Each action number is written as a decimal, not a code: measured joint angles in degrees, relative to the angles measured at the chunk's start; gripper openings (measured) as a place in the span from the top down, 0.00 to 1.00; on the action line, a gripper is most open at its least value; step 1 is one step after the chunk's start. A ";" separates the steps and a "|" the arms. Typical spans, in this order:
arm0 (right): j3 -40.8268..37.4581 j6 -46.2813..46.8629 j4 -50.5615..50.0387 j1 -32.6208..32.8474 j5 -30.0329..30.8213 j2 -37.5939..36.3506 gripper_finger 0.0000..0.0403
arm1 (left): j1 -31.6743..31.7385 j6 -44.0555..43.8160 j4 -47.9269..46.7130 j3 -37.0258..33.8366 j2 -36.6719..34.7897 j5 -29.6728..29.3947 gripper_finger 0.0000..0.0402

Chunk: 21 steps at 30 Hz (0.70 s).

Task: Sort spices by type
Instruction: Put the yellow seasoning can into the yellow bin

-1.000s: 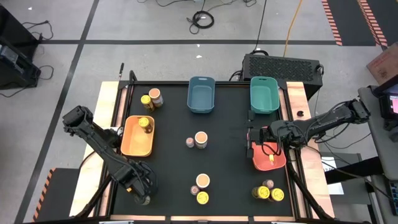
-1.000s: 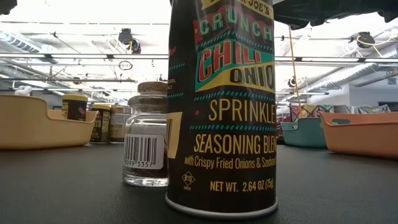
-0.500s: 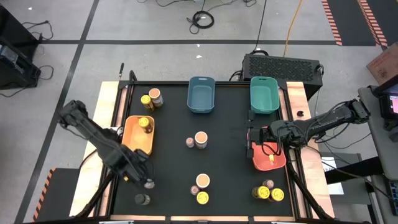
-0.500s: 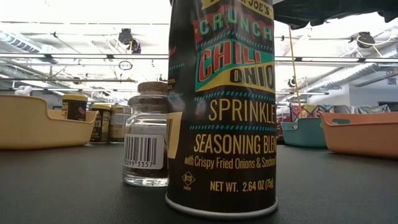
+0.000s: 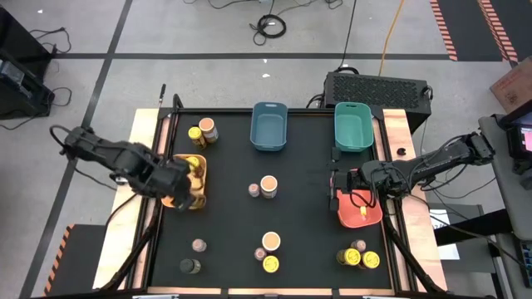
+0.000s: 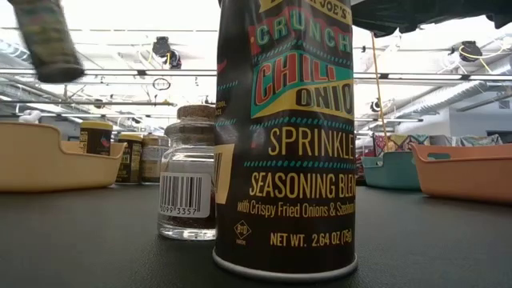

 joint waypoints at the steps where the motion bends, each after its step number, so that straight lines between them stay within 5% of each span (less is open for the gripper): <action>1: 0.00 -0.22 0.00 0.00 0.00 0.00 0.63 | 2.10 1.81 -0.07 -0.31 -0.13 -0.04 0.46; 11: 0.00 -0.84 0.24 0.00 0.00 0.00 0.63 | 21.64 22.11 -0.20 -1.64 2.52 2.44 0.46; 21: 0.00 -1.07 -1.64 0.00 0.12 0.00 0.63 | 30.59 36.17 -0.18 -1.64 5.41 4.85 0.46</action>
